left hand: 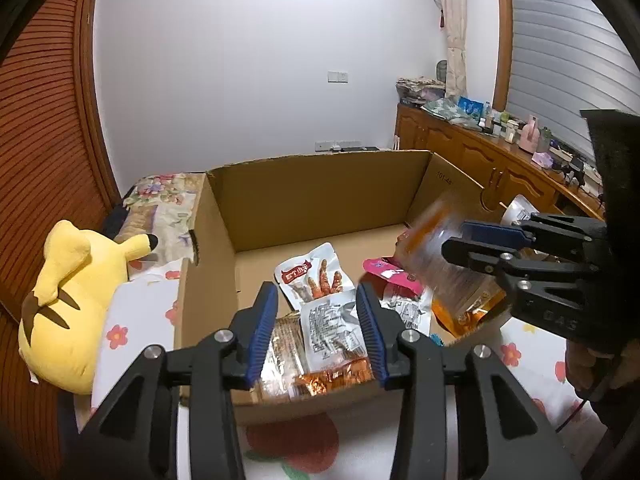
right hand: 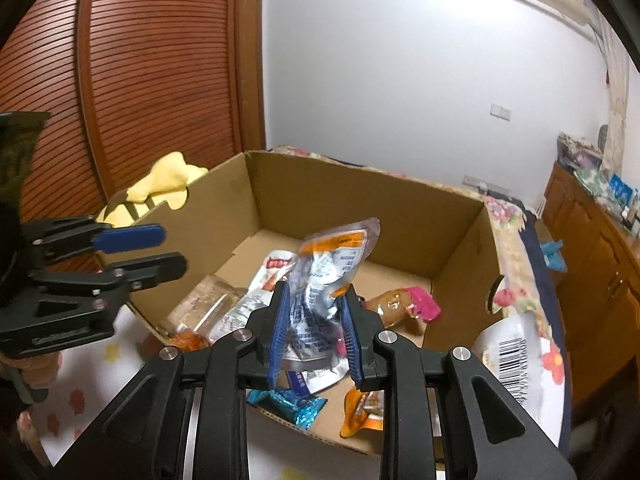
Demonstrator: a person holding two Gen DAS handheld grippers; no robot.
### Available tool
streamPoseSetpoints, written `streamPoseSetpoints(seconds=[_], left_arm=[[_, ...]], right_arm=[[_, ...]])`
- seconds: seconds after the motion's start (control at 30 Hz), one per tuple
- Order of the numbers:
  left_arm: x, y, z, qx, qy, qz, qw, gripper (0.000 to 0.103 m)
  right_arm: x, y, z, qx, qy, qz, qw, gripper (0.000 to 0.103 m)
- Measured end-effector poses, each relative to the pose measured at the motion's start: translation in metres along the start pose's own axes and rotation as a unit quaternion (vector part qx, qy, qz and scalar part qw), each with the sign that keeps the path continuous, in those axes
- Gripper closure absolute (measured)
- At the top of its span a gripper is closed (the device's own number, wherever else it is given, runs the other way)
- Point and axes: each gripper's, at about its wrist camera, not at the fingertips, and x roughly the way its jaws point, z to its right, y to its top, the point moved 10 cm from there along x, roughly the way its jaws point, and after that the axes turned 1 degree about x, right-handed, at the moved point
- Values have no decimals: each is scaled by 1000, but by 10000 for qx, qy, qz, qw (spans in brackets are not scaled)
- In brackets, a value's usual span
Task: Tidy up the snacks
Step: 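Open both tools to drop the candy and pouch into the box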
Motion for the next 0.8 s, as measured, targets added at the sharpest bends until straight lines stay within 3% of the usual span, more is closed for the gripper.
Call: streamPoseSetpoints(seconds=[0.03, 0.27, 0.53, 0.63, 0.8], left_arm=[[-2, -1, -1, 4, 22, 22, 10000, 62], [-24, -8, 0, 88, 177, 160, 9997, 54], [-66, -13, 11, 180, 377, 493, 9979, 48], [-84, -12, 15, 228, 477, 703, 9961, 34], [-113, -10, 20, 263, 599, 1039, 9924, 25]], right_arm=[[0, 0, 0, 6, -24, 0, 10000, 70], [-8, -6, 4, 53, -145, 24, 9999, 65], [-59, -10, -8, 164, -203, 441, 9987, 53], [-82, -11, -13, 231, -225, 638, 9974, 48], [-117, -9, -20, 302, -285, 957, 9945, 38]])
